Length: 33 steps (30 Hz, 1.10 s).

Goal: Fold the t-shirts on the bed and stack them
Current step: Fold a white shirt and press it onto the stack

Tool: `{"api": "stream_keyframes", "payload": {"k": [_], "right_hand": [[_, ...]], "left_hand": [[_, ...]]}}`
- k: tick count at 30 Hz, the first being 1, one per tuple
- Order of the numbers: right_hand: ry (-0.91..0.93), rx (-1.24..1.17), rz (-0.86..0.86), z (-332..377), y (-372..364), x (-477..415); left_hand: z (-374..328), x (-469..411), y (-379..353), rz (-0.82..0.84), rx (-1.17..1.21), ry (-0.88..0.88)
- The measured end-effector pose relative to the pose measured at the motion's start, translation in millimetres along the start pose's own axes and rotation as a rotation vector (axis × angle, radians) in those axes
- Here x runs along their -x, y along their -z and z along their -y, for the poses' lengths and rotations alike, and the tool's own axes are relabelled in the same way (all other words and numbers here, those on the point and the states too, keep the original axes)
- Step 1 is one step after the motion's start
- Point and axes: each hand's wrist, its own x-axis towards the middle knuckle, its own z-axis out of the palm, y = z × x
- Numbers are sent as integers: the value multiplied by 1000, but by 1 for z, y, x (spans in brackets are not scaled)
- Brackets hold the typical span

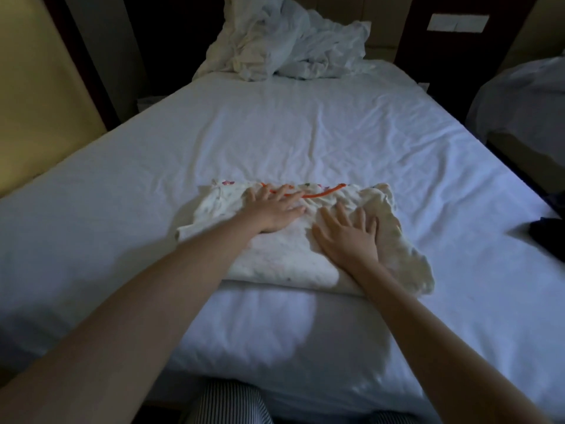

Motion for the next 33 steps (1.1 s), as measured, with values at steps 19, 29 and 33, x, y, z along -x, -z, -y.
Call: {"api": "stream_keyframes", "payload": {"k": [19, 29, 33], "right_hand": [[380, -98, 8, 36, -6, 84], [391, -35, 61, 15, 13, 88], [-38, -418, -260, 35, 10, 117]], "left_hand": [[-21, 7, 50, 169, 55, 14], [0, 45, 57, 324, 380, 83], [10, 69, 54, 416, 922, 202]]}}
